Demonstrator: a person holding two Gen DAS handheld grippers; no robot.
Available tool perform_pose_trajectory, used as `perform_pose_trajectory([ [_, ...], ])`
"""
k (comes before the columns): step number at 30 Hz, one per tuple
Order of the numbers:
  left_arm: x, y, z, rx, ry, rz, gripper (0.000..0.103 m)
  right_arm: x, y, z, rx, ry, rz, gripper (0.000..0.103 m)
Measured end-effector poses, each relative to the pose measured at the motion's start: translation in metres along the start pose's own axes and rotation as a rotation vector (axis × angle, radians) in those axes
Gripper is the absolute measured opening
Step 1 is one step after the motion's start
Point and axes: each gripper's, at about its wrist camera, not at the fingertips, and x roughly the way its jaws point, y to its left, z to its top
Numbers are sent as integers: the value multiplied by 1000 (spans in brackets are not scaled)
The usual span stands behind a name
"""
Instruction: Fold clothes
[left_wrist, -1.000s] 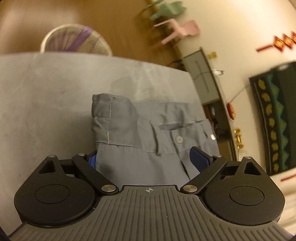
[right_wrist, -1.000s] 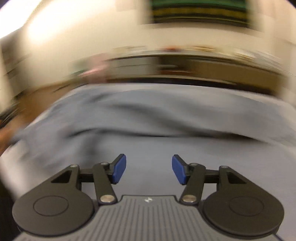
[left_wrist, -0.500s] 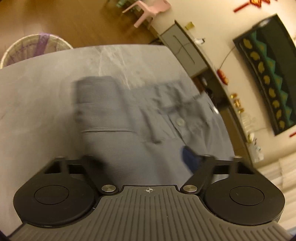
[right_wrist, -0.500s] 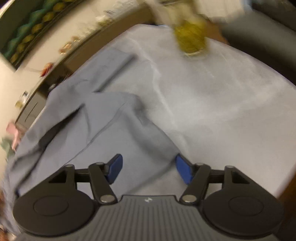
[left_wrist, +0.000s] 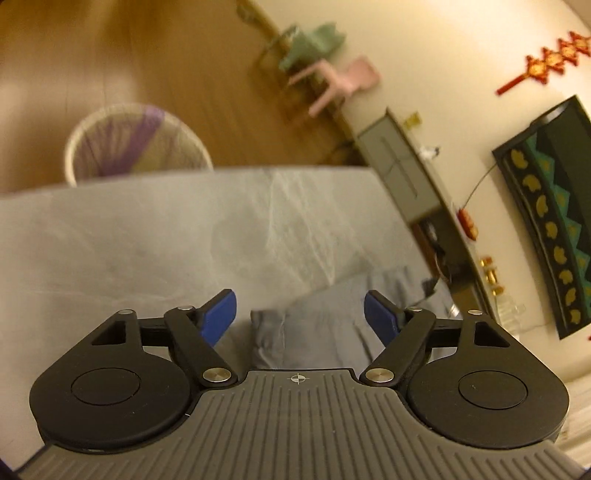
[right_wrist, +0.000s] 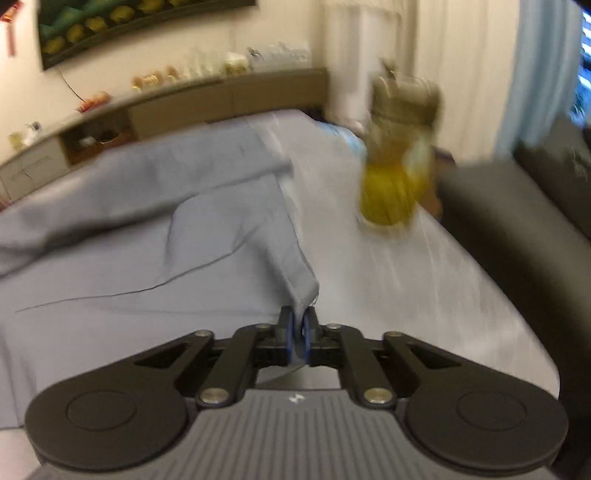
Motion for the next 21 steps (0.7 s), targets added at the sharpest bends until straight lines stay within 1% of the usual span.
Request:
perform_pose_trajectory([
  [1,-10,-5,-5,18,-10,-12,71,-5,2,-3,11,-14,-20,32],
  [2,-16,-11,-10,40,-4,-29,72,-17,6,-4,16,-59,-37,34],
  [3,-19,-17,-15,60,18,-48,72,-29,11,-5,20,-104,-55,36],
  [4,-19,-24,-22,77,50,-66,73,-41,24,-5,-7,-139,-35,37],
  [6,-14,-40,-37,123,129,-97,76,-66,60,-2,-100,-198,49,37],
  [7,-9,-49,-46,150,170,-101,76,-78,83,-3,-165,-212,119,39],
  [8,-5,-56,-54,178,206,-101,76,-87,114,-7,-250,-207,221,42],
  [10,3,-67,-68,240,242,-78,76,-105,179,-22,-433,-182,445,57],
  [11,6,-72,-74,271,259,-67,76,-114,213,-33,-526,-174,555,62],
  [12,9,-76,-80,298,274,-55,76,-122,246,-47,-621,-168,663,65],
  [13,11,-74,-82,301,279,-45,76,-130,279,-63,-726,-167,749,71],
  [14,12,-70,-82,284,284,-40,76,-136,311,-80,-836,-169,822,74],
  [15,13,-66,-82,267,291,-35,76,-137,339,-95,-939,-172,866,76],
  [16,15,-61,-80,247,299,-32,75,-136,365,-109,-1038,-174,891,79],
  [17,17,-55,-78,227,307,-29,75,-129,389,-120,-1124,-168,878,78],
  [18,18,-50,-76,207,315,-30,75,-117,412,-129,-1202,-157,842,76],
  [19,18,-48,-75,196,324,-35,75,-105,435,-137,-1280,-146,805,58],
  [20,19,-47,-74,186,332,-40,75,-93,450,-142,-1331,-114,760,36],
  [21,20,-45,-72,178,339,-43,75,-84,457,-141,-1328,-83,722,3],
])
